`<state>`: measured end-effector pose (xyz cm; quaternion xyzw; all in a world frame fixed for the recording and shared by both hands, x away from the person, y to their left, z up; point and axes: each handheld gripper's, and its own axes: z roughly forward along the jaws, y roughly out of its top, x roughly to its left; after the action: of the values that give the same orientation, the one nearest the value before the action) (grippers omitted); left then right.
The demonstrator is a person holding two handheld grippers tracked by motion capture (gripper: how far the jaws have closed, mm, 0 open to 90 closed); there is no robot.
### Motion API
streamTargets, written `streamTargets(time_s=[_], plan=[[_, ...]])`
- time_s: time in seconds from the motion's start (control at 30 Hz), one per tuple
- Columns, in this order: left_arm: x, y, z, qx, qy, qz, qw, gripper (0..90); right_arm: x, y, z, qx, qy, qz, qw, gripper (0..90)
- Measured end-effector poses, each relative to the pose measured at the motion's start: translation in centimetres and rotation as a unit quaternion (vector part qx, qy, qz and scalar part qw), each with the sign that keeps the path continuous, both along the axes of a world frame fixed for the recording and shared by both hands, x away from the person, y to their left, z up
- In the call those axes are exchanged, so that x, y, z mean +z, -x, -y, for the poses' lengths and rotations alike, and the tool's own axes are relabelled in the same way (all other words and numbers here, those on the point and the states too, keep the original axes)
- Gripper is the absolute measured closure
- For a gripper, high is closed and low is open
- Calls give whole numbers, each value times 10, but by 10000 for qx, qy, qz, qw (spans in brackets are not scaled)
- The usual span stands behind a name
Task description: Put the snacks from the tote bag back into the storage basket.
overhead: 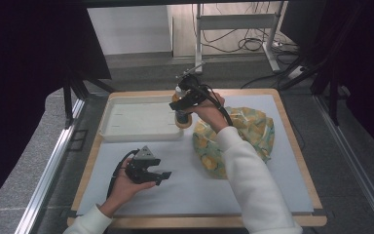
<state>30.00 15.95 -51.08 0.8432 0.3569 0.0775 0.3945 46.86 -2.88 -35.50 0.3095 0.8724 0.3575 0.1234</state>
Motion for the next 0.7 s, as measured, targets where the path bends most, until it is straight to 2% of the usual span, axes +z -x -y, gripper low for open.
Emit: streamTargets(time_s=[0.7], plan=[[0,0,2,-54,-10,-19,10000,315,-14,-19,-23,-109,41,-73,9999,301]])
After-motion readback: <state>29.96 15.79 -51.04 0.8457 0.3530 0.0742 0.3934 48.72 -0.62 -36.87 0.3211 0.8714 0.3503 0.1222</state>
